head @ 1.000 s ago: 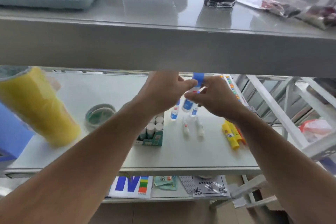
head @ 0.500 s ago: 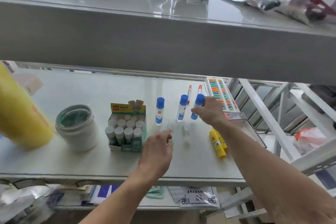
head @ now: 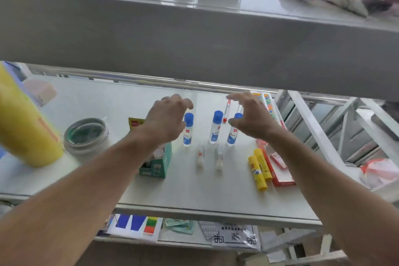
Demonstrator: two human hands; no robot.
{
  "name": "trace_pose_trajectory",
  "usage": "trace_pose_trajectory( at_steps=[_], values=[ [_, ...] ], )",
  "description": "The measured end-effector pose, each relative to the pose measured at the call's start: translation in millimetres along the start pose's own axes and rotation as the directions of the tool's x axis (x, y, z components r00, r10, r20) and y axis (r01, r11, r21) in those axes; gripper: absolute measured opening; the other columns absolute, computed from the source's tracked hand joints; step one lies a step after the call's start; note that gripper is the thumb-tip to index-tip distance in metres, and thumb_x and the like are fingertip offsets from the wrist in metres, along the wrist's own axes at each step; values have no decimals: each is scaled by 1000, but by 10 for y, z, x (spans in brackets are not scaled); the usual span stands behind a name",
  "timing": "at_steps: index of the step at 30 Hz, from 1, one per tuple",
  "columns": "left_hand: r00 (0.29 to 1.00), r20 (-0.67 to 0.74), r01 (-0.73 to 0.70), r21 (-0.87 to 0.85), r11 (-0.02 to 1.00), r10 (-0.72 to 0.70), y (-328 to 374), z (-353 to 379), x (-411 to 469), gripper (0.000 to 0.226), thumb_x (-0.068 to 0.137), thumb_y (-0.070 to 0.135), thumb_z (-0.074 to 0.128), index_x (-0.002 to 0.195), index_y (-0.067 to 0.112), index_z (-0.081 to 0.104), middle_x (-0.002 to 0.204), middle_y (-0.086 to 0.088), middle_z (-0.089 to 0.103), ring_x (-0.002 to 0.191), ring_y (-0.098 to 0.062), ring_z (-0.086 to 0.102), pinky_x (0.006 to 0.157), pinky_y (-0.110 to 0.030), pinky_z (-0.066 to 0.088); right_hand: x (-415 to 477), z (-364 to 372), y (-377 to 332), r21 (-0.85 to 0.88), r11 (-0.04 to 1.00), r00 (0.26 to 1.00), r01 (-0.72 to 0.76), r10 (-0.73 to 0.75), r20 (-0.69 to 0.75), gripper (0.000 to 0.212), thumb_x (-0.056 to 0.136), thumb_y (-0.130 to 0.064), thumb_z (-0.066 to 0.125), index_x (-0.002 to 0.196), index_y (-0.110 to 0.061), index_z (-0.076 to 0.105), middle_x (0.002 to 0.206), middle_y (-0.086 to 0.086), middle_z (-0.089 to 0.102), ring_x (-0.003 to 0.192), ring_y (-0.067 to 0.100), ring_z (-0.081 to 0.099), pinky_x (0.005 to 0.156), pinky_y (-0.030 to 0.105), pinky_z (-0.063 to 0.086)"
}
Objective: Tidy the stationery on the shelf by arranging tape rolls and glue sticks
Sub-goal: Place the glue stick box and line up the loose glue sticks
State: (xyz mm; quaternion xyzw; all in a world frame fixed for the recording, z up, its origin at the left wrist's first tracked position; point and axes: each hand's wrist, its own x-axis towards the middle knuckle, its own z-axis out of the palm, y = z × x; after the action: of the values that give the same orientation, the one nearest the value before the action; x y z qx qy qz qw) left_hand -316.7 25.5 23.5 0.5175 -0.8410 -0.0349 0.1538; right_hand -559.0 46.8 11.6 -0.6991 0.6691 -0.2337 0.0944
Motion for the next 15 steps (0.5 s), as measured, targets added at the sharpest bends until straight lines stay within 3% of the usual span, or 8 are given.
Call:
trace_pose_trajectory(
  at_steps=[2, 4, 7, 15],
  values=[
    [987, 159, -15, 54, 998, 6, -18, 45, 167, 47, 86, 12, 69, 129, 26, 58, 123, -4, 59, 99, -25, 60, 82, -33, 47, 162, 31, -167, -139, 981, 969, 133, -99, 225, 63, 80, -15, 79, 138, -23, 57, 139, 4, 59, 128, 26, 53, 106, 46, 46],
    [967, 254, -29, 69, 997, 11, -29, 130, 263, 45, 85, 15, 72, 126, 28, 59, 121, -3, 60, 95, -23, 58, 76, -32, 48, 288, 104, -263, -225, 960, 931, 167, -78, 357, 56, 83, -15, 78, 134, -24, 59, 129, 5, 65, 116, 26, 58, 95, 41, 51],
    [963, 270, -32, 77, 997, 10, -29, 189, 324, 34, 87, 17, 69, 119, 24, 62, 114, -4, 63, 92, -23, 58, 68, -31, 41, 377, 168, -262, -257, 954, 926, 157, -52, 373, 35, 86, -13, 77, 119, -19, 68, 113, 7, 67, 100, 25, 58, 76, 33, 46],
    [978, 206, -20, 32, 999, 13, -41, 219, 387, 23, 89, 10, 63, 111, 16, 64, 108, -6, 67, 90, -27, 61, 69, -32, 45, 391, 184, -313, -270, 949, 943, 164, -71, 324, 24, 86, -15, 75, 110, -11, 70, 106, 7, 69, 95, 24, 60, 74, 34, 53]
  ],
)
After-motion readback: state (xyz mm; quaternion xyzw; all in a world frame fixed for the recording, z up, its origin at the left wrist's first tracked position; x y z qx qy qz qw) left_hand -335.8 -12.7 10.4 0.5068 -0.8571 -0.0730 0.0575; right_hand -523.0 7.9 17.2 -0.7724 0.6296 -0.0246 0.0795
